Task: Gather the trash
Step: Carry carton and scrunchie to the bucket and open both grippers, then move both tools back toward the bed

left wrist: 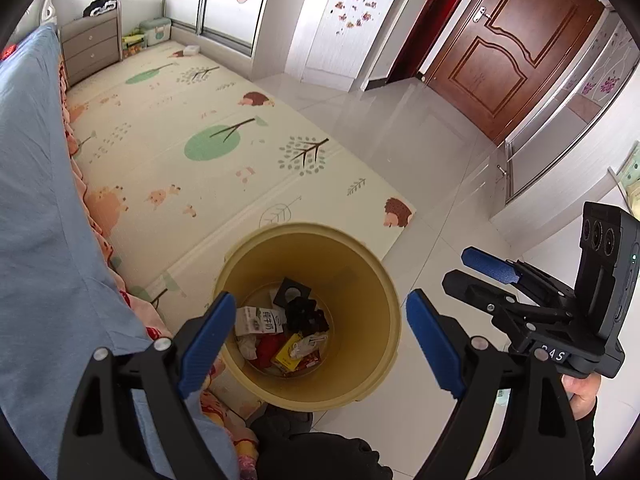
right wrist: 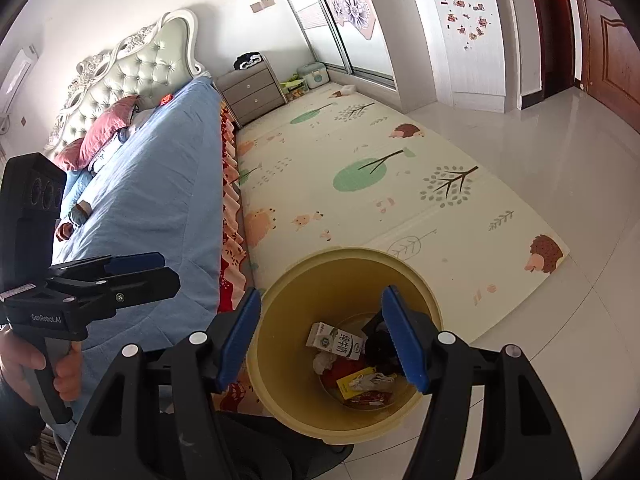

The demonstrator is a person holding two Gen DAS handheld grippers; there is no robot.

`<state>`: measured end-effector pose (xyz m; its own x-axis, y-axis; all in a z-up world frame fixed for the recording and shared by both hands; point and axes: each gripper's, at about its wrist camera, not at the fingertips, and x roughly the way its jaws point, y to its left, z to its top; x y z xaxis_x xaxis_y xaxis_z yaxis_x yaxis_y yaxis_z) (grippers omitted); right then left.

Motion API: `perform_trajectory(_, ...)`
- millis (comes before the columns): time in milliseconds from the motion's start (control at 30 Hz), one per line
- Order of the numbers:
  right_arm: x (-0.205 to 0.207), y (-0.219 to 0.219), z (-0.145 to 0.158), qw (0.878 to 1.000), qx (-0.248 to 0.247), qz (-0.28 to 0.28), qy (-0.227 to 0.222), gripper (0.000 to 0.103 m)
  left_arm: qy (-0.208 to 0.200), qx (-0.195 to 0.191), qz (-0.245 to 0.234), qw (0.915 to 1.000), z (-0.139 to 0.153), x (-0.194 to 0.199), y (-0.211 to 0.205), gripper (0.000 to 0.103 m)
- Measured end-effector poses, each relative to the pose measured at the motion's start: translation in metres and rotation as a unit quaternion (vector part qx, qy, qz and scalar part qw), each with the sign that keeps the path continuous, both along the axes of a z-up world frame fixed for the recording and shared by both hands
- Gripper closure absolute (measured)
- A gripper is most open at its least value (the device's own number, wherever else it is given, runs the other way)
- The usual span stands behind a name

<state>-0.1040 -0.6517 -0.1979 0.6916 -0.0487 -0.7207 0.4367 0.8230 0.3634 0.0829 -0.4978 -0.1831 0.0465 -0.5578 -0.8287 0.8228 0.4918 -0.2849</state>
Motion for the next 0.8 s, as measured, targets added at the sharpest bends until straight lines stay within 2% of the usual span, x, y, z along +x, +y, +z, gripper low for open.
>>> perform_trajectory(100, 0.005, 0.008, 0.014, 1.0, -0.009, 0.007, -0.011, 0.041, -0.014, -0.015, 0.001, 0.9998, 0.015, -0.002, 0.011, 0.016)
perform_trajectory(267, 0.018, 0.031, 0.04, 0.999, -0.028, 0.028, -0.035, 0.041, -0.062, -0.04, 0.016, 0.9972, 0.046, -0.003, 0.043, 0.016)
perform_trajectory(433, 0.041, 0.068, 0.067, 0.995, -0.044, 0.065, -0.069, 0.04, -0.117, -0.057, 0.054, 0.99, 0.072, 0.005, 0.091, 0.013)
perform_trajectory(567, 0.069, 0.109, 0.087, 0.988, -0.067, 0.104, -0.09, 0.039, -0.155, -0.077, 0.108, 0.9789, 0.093, 0.017, 0.144, 0.011)
perform_trajectory(633, 0.084, 0.13, 0.096, 0.984, -0.079, 0.123, -0.1, 0.025, -0.173, -0.084, 0.139, 0.9716, 0.103, 0.025, 0.172, 0.009)
perform_trajectory(700, 0.098, 0.15, 0.104, 0.98, -0.09, 0.137, -0.117, 0.017, -0.194, -0.089, 0.173, 0.9615, 0.113, 0.033, 0.203, 0.006)
perform_trajectory(800, 0.122, 0.179, 0.116, 0.972, -0.099, 0.169, -0.13, 0.014, -0.226, -0.089, 0.225, 0.9436, 0.128, 0.046, 0.249, 0.004)
